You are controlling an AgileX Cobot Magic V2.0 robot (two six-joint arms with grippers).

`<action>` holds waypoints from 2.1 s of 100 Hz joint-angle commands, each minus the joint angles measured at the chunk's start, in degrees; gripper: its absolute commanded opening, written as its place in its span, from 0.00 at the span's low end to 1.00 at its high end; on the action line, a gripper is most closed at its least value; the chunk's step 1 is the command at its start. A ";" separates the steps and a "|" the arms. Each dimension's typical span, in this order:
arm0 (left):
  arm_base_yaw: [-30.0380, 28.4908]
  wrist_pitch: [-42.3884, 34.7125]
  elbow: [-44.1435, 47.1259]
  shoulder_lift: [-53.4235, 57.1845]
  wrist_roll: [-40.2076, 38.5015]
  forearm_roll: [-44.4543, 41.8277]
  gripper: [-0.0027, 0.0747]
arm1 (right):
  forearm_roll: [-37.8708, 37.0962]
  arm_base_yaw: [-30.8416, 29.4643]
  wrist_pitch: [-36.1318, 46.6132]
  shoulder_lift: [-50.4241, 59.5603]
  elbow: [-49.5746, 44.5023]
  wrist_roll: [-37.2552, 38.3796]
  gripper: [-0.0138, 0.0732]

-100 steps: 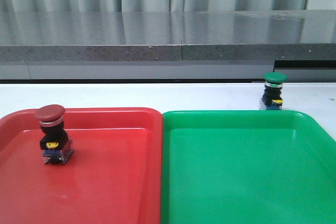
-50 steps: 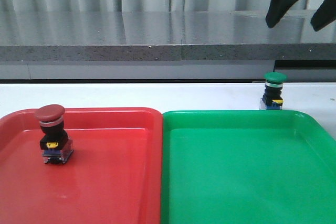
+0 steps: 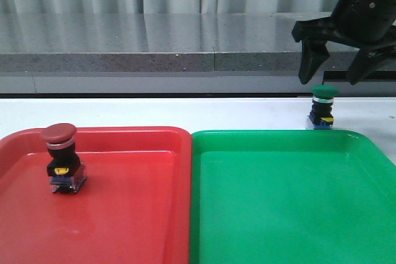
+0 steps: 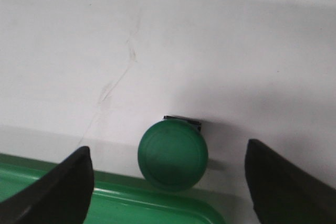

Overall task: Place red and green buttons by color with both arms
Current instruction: 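Lower the open right gripper over the green-capped button, then close the right gripper on the green button and lift it, then carry the green button forward and lower it into the green tray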

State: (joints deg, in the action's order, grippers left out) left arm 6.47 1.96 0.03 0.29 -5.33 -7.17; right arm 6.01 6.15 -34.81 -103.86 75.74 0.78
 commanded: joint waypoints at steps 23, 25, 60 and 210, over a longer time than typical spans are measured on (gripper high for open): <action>-0.09 -4.87 2.42 1.75 -0.36 0.05 0.01 | -0.30 -0.01 3.93 -0.84 1.94 -0.78 0.84; -0.09 -4.87 2.42 1.75 -0.36 0.05 0.01 | -0.30 -0.01 3.93 -0.95 1.94 -0.78 0.84; -0.09 -4.87 2.42 1.75 -0.36 0.05 0.01 | -0.30 -0.01 4.47 -1.09 1.94 -0.78 0.51; -0.09 -4.87 2.42 1.75 -0.36 0.05 0.01 | -0.41 14.85 1.77 12.96 -13.63 11.10 0.43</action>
State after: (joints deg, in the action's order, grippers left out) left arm 6.47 1.96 0.03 0.29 -5.33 -7.17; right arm 5.90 20.75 -37.38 -93.75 62.34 11.18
